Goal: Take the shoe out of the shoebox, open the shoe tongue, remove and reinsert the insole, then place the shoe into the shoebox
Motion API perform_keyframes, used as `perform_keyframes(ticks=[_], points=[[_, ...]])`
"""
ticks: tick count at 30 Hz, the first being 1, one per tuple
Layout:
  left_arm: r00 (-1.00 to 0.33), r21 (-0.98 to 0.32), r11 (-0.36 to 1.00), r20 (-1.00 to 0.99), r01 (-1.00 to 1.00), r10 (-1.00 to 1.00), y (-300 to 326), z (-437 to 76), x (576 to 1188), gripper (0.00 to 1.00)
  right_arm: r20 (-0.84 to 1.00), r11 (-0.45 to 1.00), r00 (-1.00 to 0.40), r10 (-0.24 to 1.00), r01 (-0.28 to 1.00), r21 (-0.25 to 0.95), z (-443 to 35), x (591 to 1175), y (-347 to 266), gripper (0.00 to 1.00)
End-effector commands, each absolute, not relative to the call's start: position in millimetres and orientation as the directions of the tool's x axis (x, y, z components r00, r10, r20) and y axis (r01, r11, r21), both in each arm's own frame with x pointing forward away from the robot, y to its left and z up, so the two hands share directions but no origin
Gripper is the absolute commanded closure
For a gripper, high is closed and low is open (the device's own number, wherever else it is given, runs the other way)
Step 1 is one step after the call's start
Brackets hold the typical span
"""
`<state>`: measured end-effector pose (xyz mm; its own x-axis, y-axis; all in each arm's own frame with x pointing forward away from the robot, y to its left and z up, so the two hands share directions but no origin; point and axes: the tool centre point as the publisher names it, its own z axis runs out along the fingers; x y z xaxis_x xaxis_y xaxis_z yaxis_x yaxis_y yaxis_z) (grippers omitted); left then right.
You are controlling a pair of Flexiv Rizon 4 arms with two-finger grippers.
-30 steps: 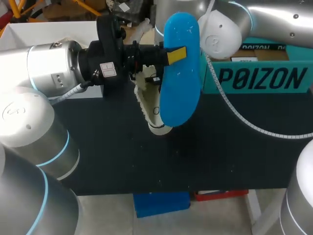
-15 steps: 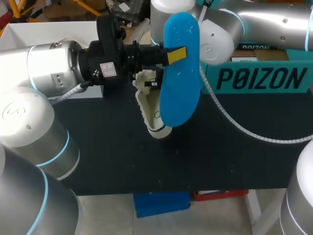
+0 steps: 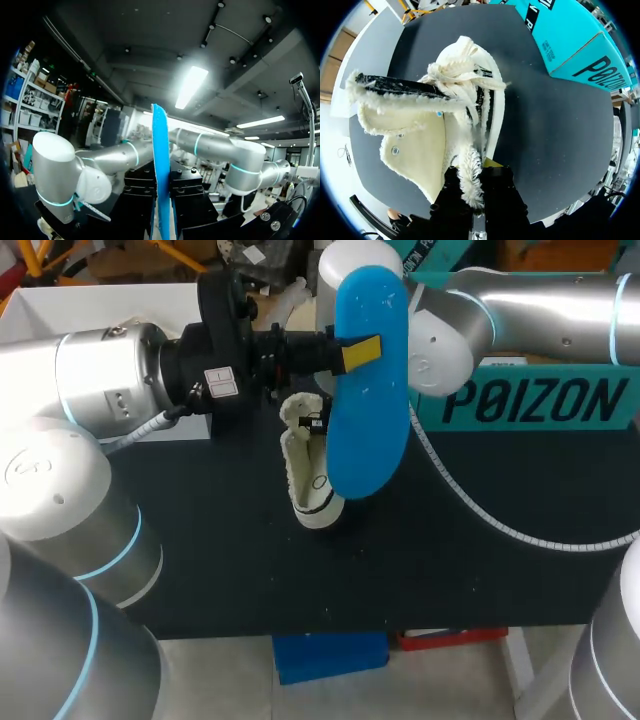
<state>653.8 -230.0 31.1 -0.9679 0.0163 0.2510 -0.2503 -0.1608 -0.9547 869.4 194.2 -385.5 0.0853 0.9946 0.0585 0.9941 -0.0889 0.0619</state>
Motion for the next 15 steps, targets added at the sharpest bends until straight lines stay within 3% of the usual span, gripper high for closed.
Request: perform_keyframes(ticks=[1, 2, 3, 4, 8, 15], points=[[-0.968, -0.955, -0.161, 0.251, -0.250, 0.013, -230.6, 30.2, 652.0, 1.00, 0.074, -0.084, 0.078, 0.994, 0.994, 0.070, -391.3, 868.3, 190.5, 1.00], [-0.968, -0.955, -0.161, 0.251, -0.250, 0.013, -230.6, 30.2, 652.0, 1.00, 0.075, -0.072, 0.066, 0.995, 0.995, 0.072, -392.1, 867.3, 190.7, 0.87], [-0.968, -0.955, -0.161, 0.251, -0.250, 0.013, -230.6, 30.2, 652.0, 1.00, 0.073, -0.070, 0.065, 0.995, 0.995, 0.075, -392.8, 866.5, 190.6, 0.40], [-0.968, -0.955, -0.161, 0.251, -0.250, 0.013, -230.6, 30.2, 652.0, 1.00, 0.075, -0.072, 0.066, 0.995, 0.994, 0.081, -393.1, 865.3, 189.2, 0.00], [-0.968, -0.955, -0.161, 0.251, -0.250, 0.013, -230.6, 30.2, 652.0, 1.00, 0.089, -0.070, 0.059, 0.994, 0.989, 0.129, -383.2, 860.9, 184.1, 0.00], [-0.968, -0.955, -0.161, 0.251, -0.250, 0.013, -230.6, 30.2, 652.0, 1.00, 0.296, -0.080, 0.003, 0.955, 0.965, 0.250, -341.7, 849.0, 183.5, 0.00]])
